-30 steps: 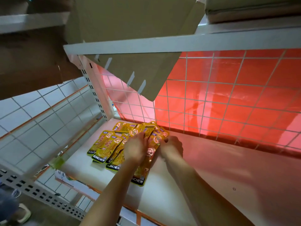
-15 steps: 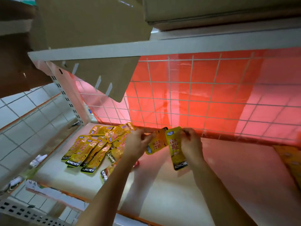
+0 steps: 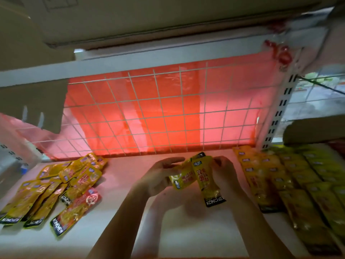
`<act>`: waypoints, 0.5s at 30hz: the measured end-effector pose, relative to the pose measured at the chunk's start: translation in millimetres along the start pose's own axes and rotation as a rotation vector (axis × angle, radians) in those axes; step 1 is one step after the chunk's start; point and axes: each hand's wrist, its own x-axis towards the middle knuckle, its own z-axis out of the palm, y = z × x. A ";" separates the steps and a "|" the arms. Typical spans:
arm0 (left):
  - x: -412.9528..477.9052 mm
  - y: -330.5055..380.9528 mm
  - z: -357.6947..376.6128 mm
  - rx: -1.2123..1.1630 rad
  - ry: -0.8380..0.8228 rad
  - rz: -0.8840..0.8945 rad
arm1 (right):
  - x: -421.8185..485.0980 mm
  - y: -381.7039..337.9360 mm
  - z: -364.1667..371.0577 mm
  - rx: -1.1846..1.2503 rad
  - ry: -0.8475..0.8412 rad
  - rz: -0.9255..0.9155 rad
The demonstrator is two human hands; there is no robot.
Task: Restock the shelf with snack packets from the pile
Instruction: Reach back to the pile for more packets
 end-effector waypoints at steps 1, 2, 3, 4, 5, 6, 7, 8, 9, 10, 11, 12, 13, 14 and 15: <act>5.3 -1.7 8.7 -0.046 -0.016 -0.005 | 2.3 3.6 -8.8 0.016 0.034 0.020; 10.2 -3.8 17.9 -0.085 -0.030 -0.003 | 4.0 5.9 -17.2 0.040 0.072 0.036; 15.0 -6.1 27.2 -0.126 -0.041 0.007 | 5.9 7.3 -25.3 0.055 0.119 0.045; 19.4 -8.6 36.1 -0.166 -0.051 0.022 | 7.7 7.9 -33.3 0.059 0.169 0.053; 23.6 -11.4 45.2 -0.196 -0.068 0.044 | 9.6 9.2 -41.0 0.062 0.213 0.068; 27.8 -14.3 54.2 -0.210 -0.094 0.071 | 11.0 9.8 -48.7 0.072 0.246 0.092; 31.7 -17.2 63.6 -0.207 -0.123 0.101 | 12.1 10.4 -55.6 0.093 0.270 0.113; 35.4 -20.4 73.0 -0.199 -0.140 0.127 | 13.5 10.8 -62.0 0.121 0.283 0.130; 39.5 -23.4 82.1 -0.200 -0.138 0.146 | 15.3 11.4 -68.0 0.156 0.290 0.143; 44.1 -26.4 90.5 -0.215 -0.115 0.156 | 16.6 11.5 -73.3 0.185 0.289 0.153; 48.4 -29.6 98.2 -0.240 -0.084 0.161 | 16.8 11.4 -78.7 0.203 0.289 0.156; 52.4 -32.5 105.2 -0.273 -0.060 0.161 | 16.4 10.7 -83.8 0.205 0.289 0.154; 56.2 -35.1 111.4 -0.313 -0.047 0.151 | 16.8 11.8 -88.2 0.203 0.285 0.148; 59.3 -37.3 116.8 -0.351 -0.039 0.136 | 16.9 12.7 -92.9 0.199 0.281 0.139; 62.5 -39.0 120.9 -0.375 -0.024 0.123 | 16.6 14.1 -98.0 0.188 0.284 0.130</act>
